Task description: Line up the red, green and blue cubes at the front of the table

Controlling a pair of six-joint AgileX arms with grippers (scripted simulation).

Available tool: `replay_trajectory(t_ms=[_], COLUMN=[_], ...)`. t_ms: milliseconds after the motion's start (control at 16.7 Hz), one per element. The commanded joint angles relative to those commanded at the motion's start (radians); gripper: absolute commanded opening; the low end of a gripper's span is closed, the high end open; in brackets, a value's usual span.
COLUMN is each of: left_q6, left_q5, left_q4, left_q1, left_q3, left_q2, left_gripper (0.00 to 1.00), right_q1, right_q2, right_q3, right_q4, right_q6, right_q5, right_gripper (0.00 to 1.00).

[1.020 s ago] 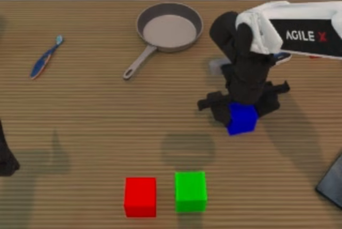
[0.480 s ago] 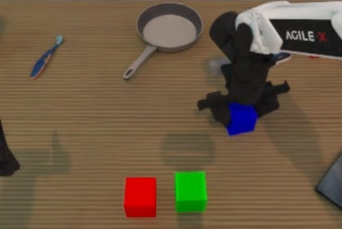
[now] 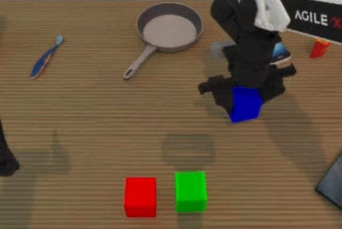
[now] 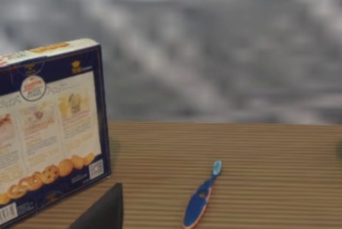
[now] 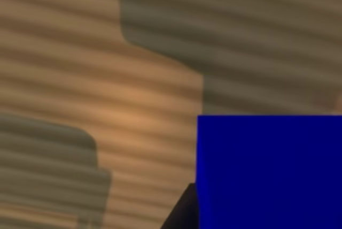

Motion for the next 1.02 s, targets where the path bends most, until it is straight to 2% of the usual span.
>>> replay_trajectory(t_ms=[180,540,1020], left_q6=[0.0,0.0,0.0], left_q5=[0.0,0.0,0.0], left_q4=[0.0,0.0,0.0], left_q1=[0.0,0.0,0.0], left_q3=[0.0,0.0,0.0], left_q2=[0.0,0.0,0.0], left_gripper=[1.0,1.0,1.0], right_q1=[0.002,0.016,0.204], right_q2=[-0.026,-0.057,-0.374], right_q3=[0.032,-0.008,-0.437], right_q4=[-0.047,-0.033,0.052], right_q6=[-0.002,0.033,0.367], right_q5=[-0.001,-0.001,-0.003], right_gripper=[0.0,0.0,0.0])
